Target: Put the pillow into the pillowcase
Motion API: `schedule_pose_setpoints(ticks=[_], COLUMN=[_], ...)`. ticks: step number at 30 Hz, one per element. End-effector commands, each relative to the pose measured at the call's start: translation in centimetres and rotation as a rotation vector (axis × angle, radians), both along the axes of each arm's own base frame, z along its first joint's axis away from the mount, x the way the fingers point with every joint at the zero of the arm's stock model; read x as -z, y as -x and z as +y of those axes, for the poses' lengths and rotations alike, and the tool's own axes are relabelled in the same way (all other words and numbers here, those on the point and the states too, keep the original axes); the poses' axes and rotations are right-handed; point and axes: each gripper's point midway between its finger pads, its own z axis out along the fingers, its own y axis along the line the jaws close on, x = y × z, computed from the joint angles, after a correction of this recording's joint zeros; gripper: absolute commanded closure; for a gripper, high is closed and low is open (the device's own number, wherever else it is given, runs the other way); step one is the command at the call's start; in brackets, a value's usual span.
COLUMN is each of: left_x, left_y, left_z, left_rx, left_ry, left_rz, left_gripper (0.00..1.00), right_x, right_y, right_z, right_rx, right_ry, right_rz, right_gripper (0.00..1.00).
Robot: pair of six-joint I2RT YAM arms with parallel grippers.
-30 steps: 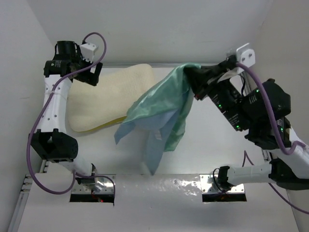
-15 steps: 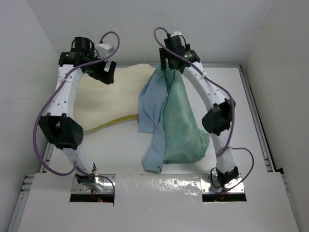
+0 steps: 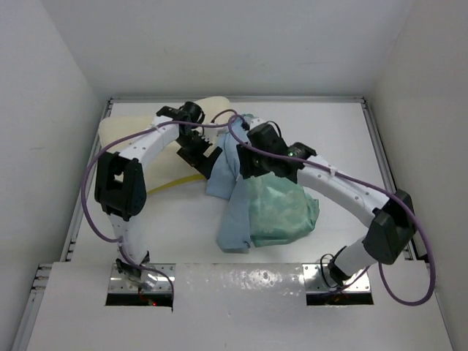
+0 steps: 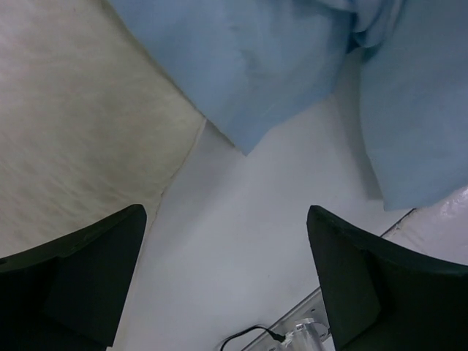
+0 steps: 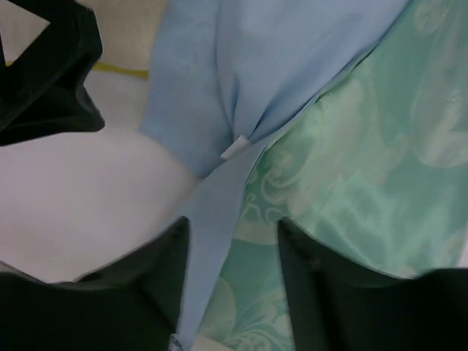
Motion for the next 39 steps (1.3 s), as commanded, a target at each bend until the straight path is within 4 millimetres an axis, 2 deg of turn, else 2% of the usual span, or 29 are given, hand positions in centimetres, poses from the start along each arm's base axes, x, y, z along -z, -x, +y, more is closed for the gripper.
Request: schedule_pose_setpoints(ticks=[1,2,4,5,7,11,12,14,16,17,18,19,20,21,22,24,25,27,28,29,30,31,32,33,35,36,37,38,39], left_x=[1.7,2.2,3.5,3.7,3.7,4.0,4.4,5.1,6.8,7.3,8.2,8.7,9.1,9.3,9.3,9.2,9.3,9.5,9.7,9.5,9.6,9.9,9.8,9.8,9.8,9.8,9.7,9.5,9.3], left_y=[-1.4,-1.7,-2.3,-2.2,-2.6,-3.1,-2.7,-2.7,-2.2,-2.0,-1.8,-2.1,-2.5,-2.7,-2.9,-3.9,-4.4,-5.2,-5.1,-5.0,-5.0,-4.4,-4.0,-3.0,-1.0,-0.4,0.3,2.0,2.7], left_z=[0.0,0.0,-1.0,-1.6,-3.2,-4.9,-4.7,-5.9,-6.7,-6.8,-7.1,-6.9,-6.5,-6.2,-5.8,-3.9,-2.9,-0.3,0.7,1.7,3.1,3.8,4.2,5.0,6.0,6.3,6.4,6.5,6.5], left_rx=[-0.065,-0.087,-0.097,-0.104,-0.108,-0.127,-0.133,-0.127,-0.140,-0.149,-0.157,-0.183,-0.216,-0.224,-0.236,-0.284,-0.301,-0.284,-0.276,-0.264,-0.237,-0.217,-0.194,-0.153,-0.114,-0.068,-0.041,-0.004,0.067], left_ry=[-0.019,-0.019,0.030,0.059,0.156,0.283,0.278,0.345,0.382,0.390,0.406,0.398,0.399,0.398,0.387,0.322,0.283,0.149,0.096,0.053,-0.009,-0.037,-0.056,-0.090,-0.124,-0.135,-0.139,-0.134,-0.124], left_rz=[-0.038,-0.041,-0.048,-0.041,-0.055,-0.116,-0.099,-0.074,-0.001,0.028,0.068,0.076,0.071,0.064,0.050,-0.008,-0.036,-0.125,-0.148,-0.172,-0.206,-0.201,-0.201,-0.189,-0.133,-0.121,-0.099,-0.041,-0.026], left_gripper=[0.10,0.10,0.10,0.10,0.12,0.18,0.18,0.20,0.36,0.46,0.89,1.00,1.00,1.00,1.00,1.00,1.00,1.00,1.00,1.00,1.00,1.00,1.00,1.00,1.00,1.00,1.00,1.00,1.00], right_x=[4.1,5.9,6.9,8.6,8.3,11.4,11.2,12.4,12.7,12.6,12.4,11.9,10.8,10.4,9.2,6.8,3.9,2.2,-1.0,-0.2,-0.8,-3.7,-4.0,-4.8,-6.0,-3.2,-7.8,-8.0,-6.4], right_y=[2.0,3.5,4.0,4.9,4.2,4.2,4.3,4.6,4.5,4.2,4.1,3.3,2.6,3.3,1.7,1.2,-0.9,-1.4,-3.4,-4.0,-5.0,-6.6,-7.7,-10.1,-12.6,-14.9,-16.8,-18.1,-19.8], right_z=[2.6,2.9,3.6,3.3,4.4,4.2,4.5,4.4,3.8,2.4,1.5,-0.1,-2.8,-3.6,-6.4,-11.8,-15.2,-19.6,-22.9,-24.6,-26.3,-28.7,-30.2,-32.4,-34.2,-34.9,-36.1,-36.5,-36.6], right_rx=[0.014,0.015,0.019,0.036,0.038,0.100,0.093,0.114,0.154,0.201,0.223,0.270,0.338,0.344,0.406,0.504,0.541,0.610,0.648,0.666,0.691,0.711,0.743,0.793,0.848,0.856,0.923,0.940,0.931], right_ry=[-0.189,-0.190,-0.235,-0.248,-0.336,-0.368,-0.378,-0.378,-0.382,-0.388,-0.393,-0.405,-0.414,-0.393,-0.374,-0.256,-0.204,-0.101,-0.075,-0.018,0.035,0.098,0.159,0.284,0.391,0.466,0.495,0.515,0.536], right_rz=[0.108,0.144,0.155,0.191,0.148,0.165,0.166,0.201,0.208,0.211,0.208,0.196,0.173,0.175,0.131,0.057,-0.030,-0.033,-0.098,-0.039,-0.036,-0.071,-0.067,-0.057,-0.047,0.027,-0.067,-0.080,-0.063], right_gripper=[0.44,0.39,0.36,0.36,0.36,0.42,0.42,0.68,1.00,1.00,1.00,1.00,1.00,1.00,1.00,1.00,1.00,1.00,1.00,1.00,1.00,1.00,1.00,1.00,1.00,0.86,0.62,0.32,0.02])
